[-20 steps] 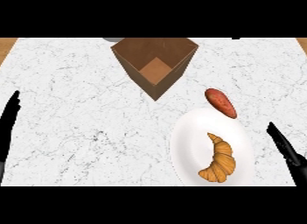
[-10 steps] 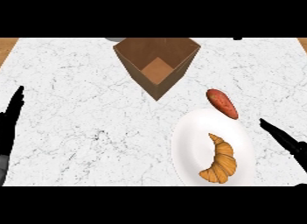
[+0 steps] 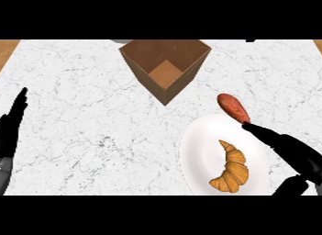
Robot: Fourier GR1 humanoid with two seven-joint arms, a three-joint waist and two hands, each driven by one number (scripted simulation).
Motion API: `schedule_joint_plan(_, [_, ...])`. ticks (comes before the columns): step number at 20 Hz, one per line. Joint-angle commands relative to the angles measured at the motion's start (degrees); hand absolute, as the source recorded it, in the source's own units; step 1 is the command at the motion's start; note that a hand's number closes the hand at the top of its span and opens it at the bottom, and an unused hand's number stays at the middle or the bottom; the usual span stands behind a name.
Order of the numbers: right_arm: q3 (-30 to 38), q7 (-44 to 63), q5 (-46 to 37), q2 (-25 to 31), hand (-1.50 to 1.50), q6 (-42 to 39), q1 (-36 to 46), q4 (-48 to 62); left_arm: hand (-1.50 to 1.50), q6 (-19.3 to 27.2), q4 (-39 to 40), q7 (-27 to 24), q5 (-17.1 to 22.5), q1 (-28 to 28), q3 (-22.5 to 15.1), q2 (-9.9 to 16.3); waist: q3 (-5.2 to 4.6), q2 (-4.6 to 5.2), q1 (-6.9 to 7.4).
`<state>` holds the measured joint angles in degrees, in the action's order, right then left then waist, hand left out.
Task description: Pick the croissant from the plate and place it in the cardboard box
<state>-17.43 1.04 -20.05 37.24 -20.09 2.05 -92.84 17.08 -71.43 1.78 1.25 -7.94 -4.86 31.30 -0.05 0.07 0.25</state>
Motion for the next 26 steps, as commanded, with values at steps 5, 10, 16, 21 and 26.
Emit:
schedule_joint_plan(5, [-2.72, 3.75, -9.07, -7.33, -1.50, -1.75, 0.79, 0.85, 0.00, -2.78, -3.05, 0.33, -1.82, 2.12, 3.99, -1.59, 0.05, -0.10, -0.17])
schedule_joint_plan(10, [-1.37, 3.65, -11.70, -9.22, -1.50, -4.32, 0.57, 2.23, 0.00, -4.90, -8.96, 5.13, -4.17, 4.24, 5.07, -1.01, 0.07, -0.15, -0.09])
schedule_joint_plan(16, [3.82, 1.53, -10.67, -11.33, -1.50, -8.59, 0.58, -0.31, 0.00, -4.29, -6.95, 4.97, -8.48, 1.75, 7.28, -4.99, 0.06, -0.11, -0.33])
schedule_joint_plan(21, [1.36, 2.81, -11.03, -14.46, -1.50, -9.71, -3.88, -7.51, 0.00, -6.39, -0.86, 0.31, -8.41, 0.86, 8.53, -6.87, 0.04, -0.12, -0.57])
schedule_joint_plan(26, [3.77, 4.04, -11.26, -16.60, -1.50, -14.12, -0.80, -8.57, 0.00, -9.64, -7.95, 5.02, -8.73, 3.11, 11.19, -6.06, 0.05, -0.13, -0.22])
